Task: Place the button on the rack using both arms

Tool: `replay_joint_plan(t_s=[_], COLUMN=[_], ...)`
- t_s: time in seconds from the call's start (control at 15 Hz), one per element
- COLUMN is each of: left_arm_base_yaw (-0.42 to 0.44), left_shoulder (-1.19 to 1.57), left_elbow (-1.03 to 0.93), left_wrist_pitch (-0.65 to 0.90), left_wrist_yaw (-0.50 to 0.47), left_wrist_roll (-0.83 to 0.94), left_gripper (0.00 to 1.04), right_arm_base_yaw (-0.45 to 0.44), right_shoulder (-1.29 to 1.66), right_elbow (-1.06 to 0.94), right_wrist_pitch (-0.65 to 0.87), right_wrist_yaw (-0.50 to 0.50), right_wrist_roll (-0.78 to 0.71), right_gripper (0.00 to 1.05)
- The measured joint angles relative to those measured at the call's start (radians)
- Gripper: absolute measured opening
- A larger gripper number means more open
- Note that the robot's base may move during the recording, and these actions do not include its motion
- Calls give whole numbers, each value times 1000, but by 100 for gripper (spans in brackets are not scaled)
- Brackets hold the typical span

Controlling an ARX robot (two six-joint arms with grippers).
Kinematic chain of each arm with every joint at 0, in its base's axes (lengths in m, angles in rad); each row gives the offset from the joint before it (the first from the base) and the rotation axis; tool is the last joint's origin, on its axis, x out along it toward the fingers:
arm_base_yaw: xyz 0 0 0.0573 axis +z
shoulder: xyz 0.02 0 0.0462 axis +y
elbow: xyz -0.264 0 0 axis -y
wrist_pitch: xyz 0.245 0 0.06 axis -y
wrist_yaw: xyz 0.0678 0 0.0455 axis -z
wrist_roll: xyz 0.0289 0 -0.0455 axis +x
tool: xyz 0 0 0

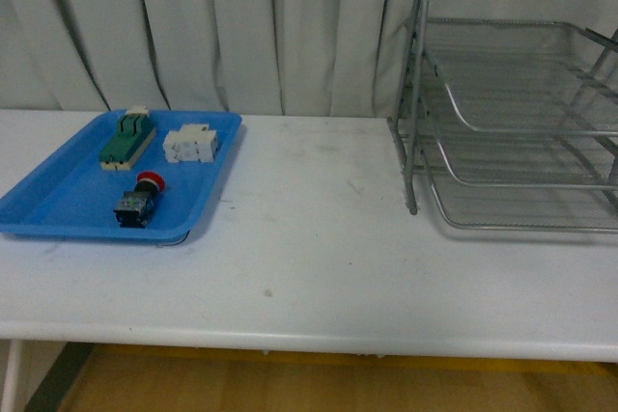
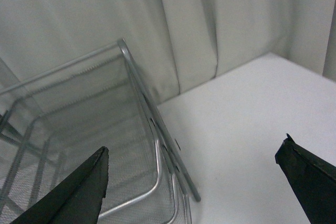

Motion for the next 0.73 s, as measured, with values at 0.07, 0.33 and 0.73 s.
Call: replay_joint_plan(t_s=[0.07,0.33,0.73], left_arm_base_yaw=[0,0,0], left_shoulder=[0,0,0], left_elbow=[0,0,0], left_wrist_pitch=[0,0,0], left_wrist_yaw=[0,0,0], left_wrist_roll=[0,0,0], left_gripper=[98,98,98], right_arm_base_yaw=[26,46,120], right_shoulder=[42,153,376], right_elbow=[12,4,-79], right_wrist_pitch=[-8,145,582], right_wrist_yaw=[7,-65,-145], right_wrist_roll=[48,484,1211], right_gripper=[98,98,98])
